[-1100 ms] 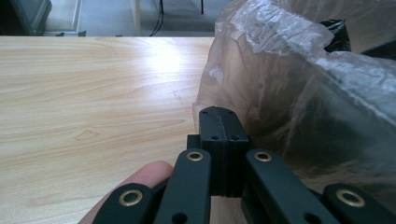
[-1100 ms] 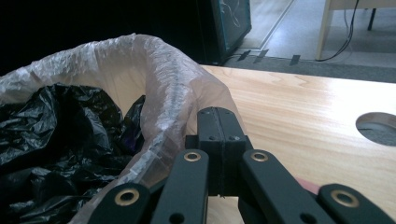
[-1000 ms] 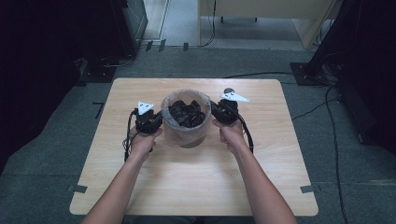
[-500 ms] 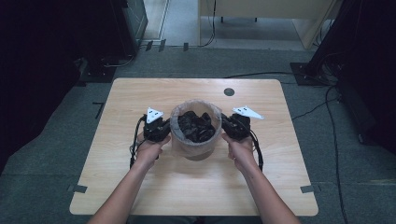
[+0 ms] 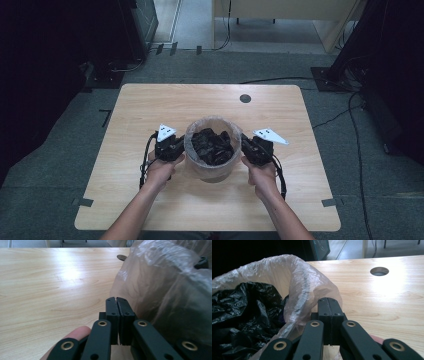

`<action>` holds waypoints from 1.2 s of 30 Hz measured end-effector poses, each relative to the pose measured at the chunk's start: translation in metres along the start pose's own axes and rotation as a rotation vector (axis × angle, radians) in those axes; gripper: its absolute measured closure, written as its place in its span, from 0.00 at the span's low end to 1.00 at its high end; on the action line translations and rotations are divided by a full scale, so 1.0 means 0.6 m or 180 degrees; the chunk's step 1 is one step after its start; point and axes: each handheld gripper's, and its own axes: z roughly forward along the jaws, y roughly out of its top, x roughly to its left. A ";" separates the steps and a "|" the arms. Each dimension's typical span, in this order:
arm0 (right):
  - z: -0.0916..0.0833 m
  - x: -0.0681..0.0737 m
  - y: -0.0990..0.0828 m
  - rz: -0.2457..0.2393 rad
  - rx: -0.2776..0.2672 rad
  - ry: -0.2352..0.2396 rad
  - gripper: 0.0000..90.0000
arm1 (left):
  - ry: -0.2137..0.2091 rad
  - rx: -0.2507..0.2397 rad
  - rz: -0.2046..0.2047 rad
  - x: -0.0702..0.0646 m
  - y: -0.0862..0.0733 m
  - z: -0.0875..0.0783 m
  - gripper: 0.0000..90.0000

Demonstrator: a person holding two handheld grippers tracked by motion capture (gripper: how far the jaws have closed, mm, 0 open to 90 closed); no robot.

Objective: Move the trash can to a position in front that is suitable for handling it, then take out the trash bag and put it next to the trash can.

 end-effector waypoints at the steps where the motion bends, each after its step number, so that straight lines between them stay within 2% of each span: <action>1: -0.003 0.002 -0.001 -0.0013 0.0011 -0.0012 1.00 | -0.0009 0.0006 -0.0002 0.001 -0.001 -0.001 0.95; 4: -0.014 0.001 -0.004 0.0013 -0.0017 0.0008 0.99 | -0.0038 0.0016 0.0017 0.003 -0.003 -0.006 0.88; 7: -0.027 -0.003 -0.005 0.0029 -0.0149 -0.0083 0.84 | -0.0007 -0.0009 0.0074 0.005 -0.003 -0.015 0.79; 10: -0.037 -0.016 -0.005 0.0053 -0.0237 -0.0147 0.77 | 0.0010 -0.0054 0.0042 0.016 -0.003 -0.029 0.70; 14: -0.050 -0.040 -0.010 0.0114 -0.0308 -0.0026 0.67 | 0.0110 -0.0103 -0.0031 0.034 -0.013 -0.044 0.61; 16: -0.057 -0.050 -0.016 0.0097 -0.0294 -0.0058 0.64 | 0.0176 -0.0089 -0.0048 0.044 -0.022 -0.051 0.57; 20: -0.071 -0.076 -0.032 0.0126 -0.0313 -0.0175 0.60 | 0.0332 -0.0009 -0.0184 0.067 -0.047 -0.064 0.52; 23: -0.077 -0.097 -0.049 0.0167 -0.0276 -0.0263 0.59 | 0.0400 0.0088 -0.0268 0.077 -0.071 -0.070 0.51; 25: -0.078 -0.108 -0.061 0.0172 -0.0217 -0.0310 0.57 | 0.0379 0.0178 -0.0256 0.076 -0.086 -0.072 0.52; 30: -0.077 -0.119 -0.082 0.0085 -0.0017 -0.0316 0.50 | 0.0329 0.0301 -0.0095 0.058 -0.107 -0.073 0.53; 36: -0.071 -0.125 -0.101 0.0127 0.0072 -0.0322 0.48 | 0.0255 0.0406 0.0020 0.037 -0.128 -0.075 0.52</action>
